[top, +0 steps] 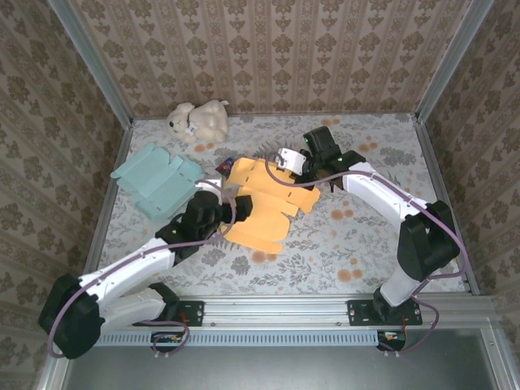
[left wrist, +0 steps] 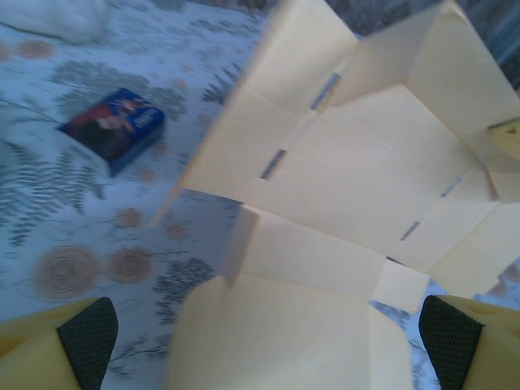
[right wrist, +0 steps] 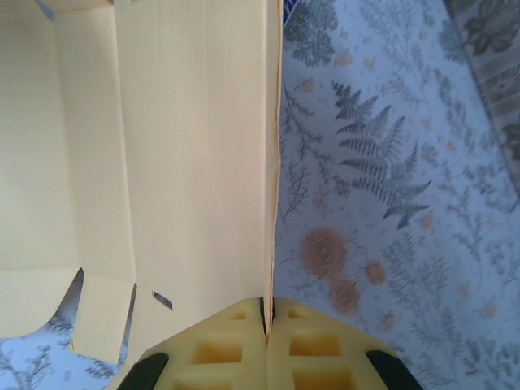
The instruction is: Fold the paper box
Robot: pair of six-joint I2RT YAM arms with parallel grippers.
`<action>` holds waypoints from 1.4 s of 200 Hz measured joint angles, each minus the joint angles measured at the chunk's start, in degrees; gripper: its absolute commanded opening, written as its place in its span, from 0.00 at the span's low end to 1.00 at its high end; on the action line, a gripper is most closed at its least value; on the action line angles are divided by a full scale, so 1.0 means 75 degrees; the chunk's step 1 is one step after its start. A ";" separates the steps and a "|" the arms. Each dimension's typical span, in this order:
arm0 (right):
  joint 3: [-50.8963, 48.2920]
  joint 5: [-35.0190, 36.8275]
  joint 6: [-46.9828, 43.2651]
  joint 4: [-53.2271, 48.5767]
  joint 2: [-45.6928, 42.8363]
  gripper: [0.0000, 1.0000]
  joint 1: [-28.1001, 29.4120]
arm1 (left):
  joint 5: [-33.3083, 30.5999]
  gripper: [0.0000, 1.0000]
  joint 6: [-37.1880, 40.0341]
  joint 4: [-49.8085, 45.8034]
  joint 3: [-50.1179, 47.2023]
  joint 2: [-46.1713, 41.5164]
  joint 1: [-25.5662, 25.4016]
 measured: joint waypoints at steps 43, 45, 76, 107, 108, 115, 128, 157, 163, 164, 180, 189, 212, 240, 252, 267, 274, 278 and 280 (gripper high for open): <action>-0.1393 0.0277 -0.1209 0.1743 -0.0425 0.00 0.0472 | -0.0691 1.00 -0.0015 -0.0076 -0.0950 -0.0973 0.0877; -0.1469 0.0291 -0.1282 0.1853 -0.0437 0.00 0.0510 | -0.0694 1.00 -0.0017 -0.0079 -0.0985 -0.0997 0.0933; -0.2133 0.0641 -0.2031 0.3083 -0.0458 0.00 0.0950 | -0.0664 1.00 -0.0035 0.0017 -0.1384 -0.1067 0.1428; -0.2570 0.1026 -0.2655 0.4453 -0.0437 0.00 0.1233 | -0.0560 1.00 -0.0032 0.0280 -0.1588 -0.0781 0.1585; -0.2585 0.1043 -0.2678 0.4479 -0.0437 0.00 0.1239 | -0.0557 1.00 -0.0032 0.0291 -0.1591 -0.0766 0.1591; -0.2722 0.1195 -0.2871 0.4811 -0.0393 0.00 0.1306 | -0.0554 1.00 -0.0032 0.0315 -0.1612 -0.0711 0.1594; -0.2946 0.1469 -0.3203 0.5391 -0.0239 0.00 0.1460 | -0.0527 1.00 -0.0032 0.0344 -0.1673 -0.0664 0.1597; -0.3045 0.2087 -0.3759 0.6242 0.0283 0.00 0.1711 | -0.0525 1.00 -0.0029 0.0437 -0.1897 -0.0807 0.1597; -0.3045 0.2197 -0.3832 0.6373 0.0367 0.00 0.1728 | -0.0527 1.00 -0.0029 0.0440 -0.1944 -0.0886 0.1597; -0.3045 0.2229 -0.3864 0.6400 0.0376 0.00 0.1728 | -0.0527 1.00 -0.0029 0.0440 -0.1944 -0.0886 0.1597; -0.3066 0.2559 -0.4132 0.6846 0.0560 0.00 0.1728 | -0.0527 1.00 -0.0029 0.0458 -0.2075 -0.1166 0.1597; -0.3083 0.2699 -0.4269 0.7070 0.0647 0.00 0.1728 | -0.0533 1.00 -0.0032 0.0440 -0.2165 -0.1416 0.1594; -0.3124 0.2917 -0.4538 0.7341 0.0752 0.00 0.1749 | -0.0557 1.00 -0.0032 0.0329 -0.2215 -0.1955 0.1594; -0.3171 0.2996 -0.4759 0.7565 0.0781 0.00 0.1865 | -0.0667 1.00 -0.0035 0.0318 -0.2291 -0.2384 0.1597; -0.3188 0.3013 -0.4806 0.7650 0.0851 0.00 0.1912 | -0.0740 1.00 -0.0035 0.0321 -0.2393 -0.2445 0.1597; -0.3255 0.3042 -0.4832 0.7737 0.0941 0.00 0.1935 | -0.0807 0.99 -0.0035 0.0321 -0.2515 -0.2413 0.1597; -0.3279 0.3054 -0.4841 0.7740 0.0965 0.00 0.1935 | -0.0816 0.98 -0.0032 0.0323 -0.2550 -0.2378 0.1597; -0.3290 0.3066 -0.4843 0.7743 0.0982 0.00 0.1935 | -0.0819 0.98 -0.0029 0.0321 -0.2562 -0.2352 0.1597; -0.3299 0.3069 -0.4852 0.7746 0.0985 0.00 0.1935 | -0.0816 0.98 -0.0029 0.0323 -0.2565 -0.2326 0.1597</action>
